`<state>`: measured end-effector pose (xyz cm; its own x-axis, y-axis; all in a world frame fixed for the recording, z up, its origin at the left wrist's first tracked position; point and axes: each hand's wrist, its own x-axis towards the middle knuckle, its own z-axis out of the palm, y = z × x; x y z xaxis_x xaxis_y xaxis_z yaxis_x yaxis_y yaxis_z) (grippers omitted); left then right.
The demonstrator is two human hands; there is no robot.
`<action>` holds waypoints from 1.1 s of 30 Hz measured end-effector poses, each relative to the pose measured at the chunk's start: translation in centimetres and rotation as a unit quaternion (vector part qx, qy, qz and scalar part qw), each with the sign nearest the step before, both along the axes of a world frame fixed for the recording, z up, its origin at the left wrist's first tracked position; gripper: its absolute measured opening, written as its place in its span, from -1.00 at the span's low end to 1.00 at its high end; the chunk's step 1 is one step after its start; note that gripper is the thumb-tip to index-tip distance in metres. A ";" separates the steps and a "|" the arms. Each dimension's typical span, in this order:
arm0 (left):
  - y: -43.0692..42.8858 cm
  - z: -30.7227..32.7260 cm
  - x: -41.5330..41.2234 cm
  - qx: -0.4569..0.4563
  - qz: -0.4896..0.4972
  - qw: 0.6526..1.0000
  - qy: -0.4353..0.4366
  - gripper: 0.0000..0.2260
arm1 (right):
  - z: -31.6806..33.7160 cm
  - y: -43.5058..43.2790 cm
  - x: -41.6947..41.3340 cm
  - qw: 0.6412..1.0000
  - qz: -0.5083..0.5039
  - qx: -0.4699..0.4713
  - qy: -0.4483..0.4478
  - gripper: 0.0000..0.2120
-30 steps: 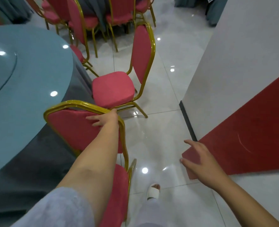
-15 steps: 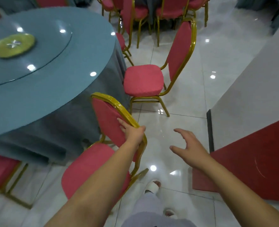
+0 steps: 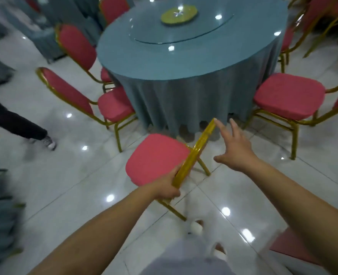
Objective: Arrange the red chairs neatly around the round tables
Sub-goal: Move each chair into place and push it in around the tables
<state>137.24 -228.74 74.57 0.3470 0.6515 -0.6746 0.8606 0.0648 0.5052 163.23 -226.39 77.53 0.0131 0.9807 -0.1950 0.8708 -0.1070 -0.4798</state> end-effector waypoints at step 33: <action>-1.0 -2.3 -28.7 0.339 -0.040 0.938 0.061 -0.83 | -5.6 -9.0 -23.7 0.990 -0.094 -0.102 -0.010 -0.91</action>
